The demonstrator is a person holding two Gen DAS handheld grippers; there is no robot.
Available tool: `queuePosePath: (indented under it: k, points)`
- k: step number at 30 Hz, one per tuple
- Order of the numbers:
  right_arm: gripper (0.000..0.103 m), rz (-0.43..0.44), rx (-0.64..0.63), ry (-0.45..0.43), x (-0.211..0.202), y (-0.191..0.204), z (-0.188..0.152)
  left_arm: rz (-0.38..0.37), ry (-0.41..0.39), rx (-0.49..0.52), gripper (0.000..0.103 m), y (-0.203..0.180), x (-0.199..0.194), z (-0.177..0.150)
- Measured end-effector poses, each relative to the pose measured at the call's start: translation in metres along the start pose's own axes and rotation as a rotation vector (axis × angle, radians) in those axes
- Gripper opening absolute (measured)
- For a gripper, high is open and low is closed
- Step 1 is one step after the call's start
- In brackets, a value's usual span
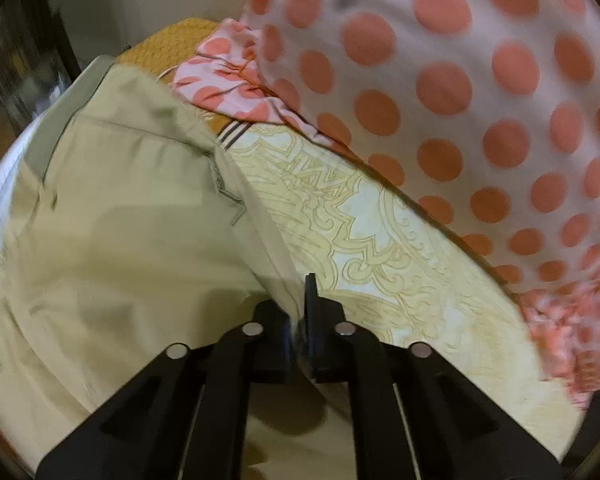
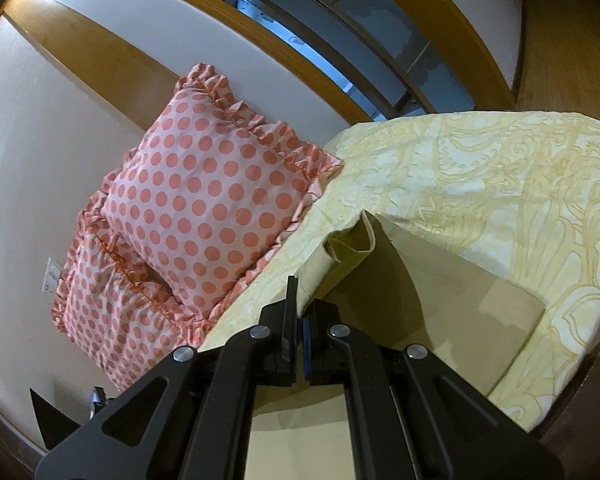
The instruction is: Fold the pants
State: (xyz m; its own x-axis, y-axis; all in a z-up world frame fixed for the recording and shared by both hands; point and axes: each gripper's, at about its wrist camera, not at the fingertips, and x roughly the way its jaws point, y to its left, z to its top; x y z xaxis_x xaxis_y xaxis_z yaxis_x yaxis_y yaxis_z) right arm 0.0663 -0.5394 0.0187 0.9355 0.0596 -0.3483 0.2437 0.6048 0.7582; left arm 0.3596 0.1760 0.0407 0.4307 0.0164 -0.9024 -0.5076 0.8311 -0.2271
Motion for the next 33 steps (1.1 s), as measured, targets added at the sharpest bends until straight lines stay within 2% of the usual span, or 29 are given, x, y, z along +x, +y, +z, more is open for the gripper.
queuePosePath:
  k: [2,3,5,6,8,11,14,18,26,28,29,30,31,33]
  points:
    - [0.002,0.027,-0.006,0.000,-0.004,0.002,0.002,-0.072,-0.068,0.005,0.002,0.017,-0.030,-0.007]
    - [0.002,0.033,-0.016,0.000,-0.007,0.003,0.002,-0.130,-0.127,0.014,0.002,0.034,-0.059,-0.018]
    - [0.002,0.020,-0.051,-0.009,-0.015,0.004,0.000,-0.215,-0.216,0.020,0.002,0.074,-0.108,-0.054]
    - [0.002,0.010,-0.056,-0.010,-0.017,0.002,-0.001,-0.231,-0.233,0.021,0.002,0.090,-0.122,-0.072]
    - [0.002,-0.013,-0.040,0.002,-0.021,-0.011,-0.006,-0.251,-0.238,0.008,0.002,0.130,-0.145,-0.128]
    - [0.002,-0.050,0.013,0.032,-0.021,-0.036,-0.015,-0.250,-0.195,-0.032,0.003,0.175,-0.139,-0.186]
    - [0.002,-0.087,0.037,0.049,-0.018,-0.051,-0.021,-0.256,-0.149,-0.074,0.003,0.199,-0.125,-0.233]
    - [0.002,-0.106,0.049,0.053,-0.020,-0.059,-0.024,-0.275,-0.204,-0.075,0.008,0.204,-0.133,-0.245]
    - [0.002,-0.187,0.035,0.042,-0.030,-0.066,-0.028,-0.300,-0.201,-0.005,0.006,0.206,-0.141,-0.254]
    - [0.002,-0.227,-0.005,0.058,-0.027,-0.063,-0.029,-0.285,-0.223,0.040,0.009,0.204,-0.142,-0.258]
    - [0.004,-0.239,-0.009,0.044,-0.032,-0.060,-0.029,-0.286,-0.232,0.060,0.011,0.204,-0.144,-0.261]
    - [0.015,-0.246,-0.007,0.033,-0.036,-0.058,-0.029,-0.295,-0.241,0.083,0.023,0.204,-0.148,-0.265]
    - [0.040,-0.259,-0.006,-0.007,-0.046,-0.057,-0.027,-0.291,-0.257,0.095,0.046,0.204,-0.153,-0.269]
    - [0.069,-0.300,-0.015,-0.092,-0.062,-0.056,-0.024,-0.264,-0.328,0.108,0.063,0.209,-0.167,-0.278]
